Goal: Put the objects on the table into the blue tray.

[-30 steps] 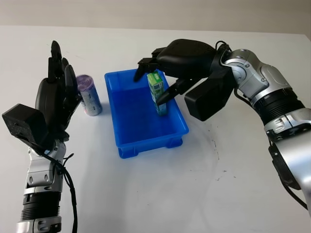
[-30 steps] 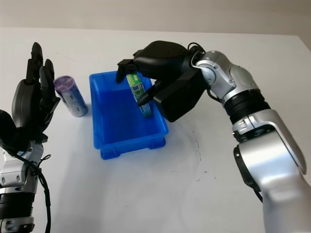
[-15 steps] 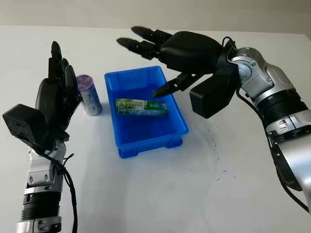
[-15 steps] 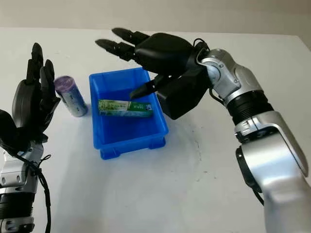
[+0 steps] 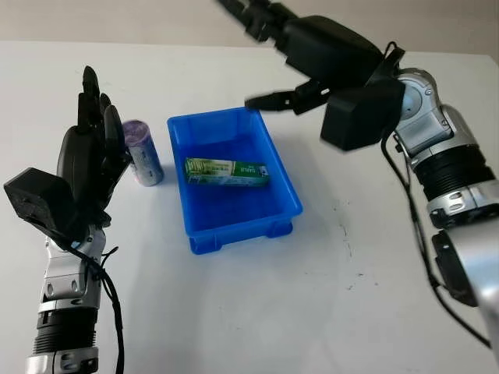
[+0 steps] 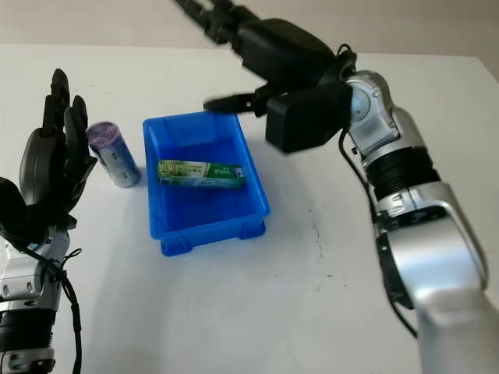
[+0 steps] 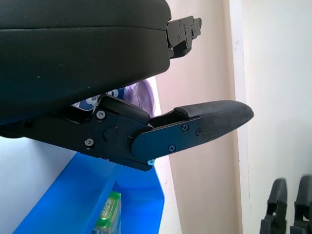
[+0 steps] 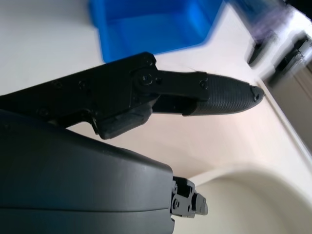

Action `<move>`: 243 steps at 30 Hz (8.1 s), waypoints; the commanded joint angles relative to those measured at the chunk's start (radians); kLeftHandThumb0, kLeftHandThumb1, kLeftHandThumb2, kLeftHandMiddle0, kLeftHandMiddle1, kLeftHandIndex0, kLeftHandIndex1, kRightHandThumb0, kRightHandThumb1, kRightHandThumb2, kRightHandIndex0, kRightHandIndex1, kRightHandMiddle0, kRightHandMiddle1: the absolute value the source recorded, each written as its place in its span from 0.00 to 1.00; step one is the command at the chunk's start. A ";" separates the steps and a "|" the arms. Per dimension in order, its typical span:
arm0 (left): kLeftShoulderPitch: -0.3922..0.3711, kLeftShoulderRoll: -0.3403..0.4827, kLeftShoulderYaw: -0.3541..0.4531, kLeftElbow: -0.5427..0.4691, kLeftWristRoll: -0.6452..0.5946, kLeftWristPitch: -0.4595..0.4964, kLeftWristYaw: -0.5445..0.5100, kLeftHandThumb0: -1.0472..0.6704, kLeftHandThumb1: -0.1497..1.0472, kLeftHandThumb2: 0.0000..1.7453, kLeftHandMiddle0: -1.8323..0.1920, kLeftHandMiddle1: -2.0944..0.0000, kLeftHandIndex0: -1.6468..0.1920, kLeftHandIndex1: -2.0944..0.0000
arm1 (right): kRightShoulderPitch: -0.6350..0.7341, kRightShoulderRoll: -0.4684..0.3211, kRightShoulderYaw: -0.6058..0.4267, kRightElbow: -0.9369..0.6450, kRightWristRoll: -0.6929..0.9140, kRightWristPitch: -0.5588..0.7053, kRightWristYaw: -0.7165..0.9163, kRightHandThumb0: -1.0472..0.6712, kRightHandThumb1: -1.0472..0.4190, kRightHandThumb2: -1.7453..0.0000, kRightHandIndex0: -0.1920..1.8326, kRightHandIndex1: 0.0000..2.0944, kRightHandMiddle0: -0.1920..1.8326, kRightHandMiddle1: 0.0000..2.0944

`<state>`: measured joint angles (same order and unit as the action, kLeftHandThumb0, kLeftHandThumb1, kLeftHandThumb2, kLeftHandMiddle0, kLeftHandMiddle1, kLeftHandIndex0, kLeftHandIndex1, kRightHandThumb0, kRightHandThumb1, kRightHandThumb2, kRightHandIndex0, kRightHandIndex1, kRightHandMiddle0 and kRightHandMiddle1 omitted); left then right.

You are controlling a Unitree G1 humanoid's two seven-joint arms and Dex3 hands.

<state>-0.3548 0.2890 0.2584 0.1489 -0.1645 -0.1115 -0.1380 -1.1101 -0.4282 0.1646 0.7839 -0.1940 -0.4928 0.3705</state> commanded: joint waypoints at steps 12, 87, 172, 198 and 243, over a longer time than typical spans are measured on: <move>0.001 0.123 0.042 -0.020 0.108 -0.029 0.043 0.12 1.00 0.23 1.00 1.00 1.00 1.00 | 0.300 0.073 -0.272 -0.283 0.389 0.409 0.043 0.12 0.00 0.64 0.00 0.00 0.00 0.00; -0.006 0.113 -0.018 0.197 -0.011 0.035 -0.195 0.07 0.86 0.03 1.00 1.00 1.00 1.00 | 0.389 0.105 -0.326 -0.483 0.405 0.555 -0.045 0.16 0.00 0.60 0.00 0.00 0.00 0.00; -0.369 0.093 -0.222 -0.290 0.121 0.453 -0.067 0.38 1.00 0.28 0.34 0.00 0.45 0.00 | 0.412 0.118 -0.339 -0.523 0.430 0.607 -0.062 0.20 0.00 0.61 0.00 0.00 0.00 0.00; -0.276 0.116 -0.600 -0.329 0.509 0.634 -0.274 0.33 1.00 0.32 0.68 0.00 0.95 0.02 | 0.424 0.106 -0.339 -0.545 0.421 0.610 -0.072 0.22 0.00 0.60 0.00 0.00 0.00 0.00; -0.234 -0.074 -0.096 -0.206 0.167 0.234 0.082 0.11 1.00 0.42 1.00 1.00 1.00 1.00 | 0.447 0.119 -0.340 -0.562 0.441 0.631 -0.060 0.18 0.00 0.59 0.00 0.00 0.00 0.00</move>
<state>-0.5814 0.2187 0.1310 -0.0646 0.0166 0.1390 -0.0720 -0.6813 -0.3119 -0.1708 0.2488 0.2418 0.1292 0.3104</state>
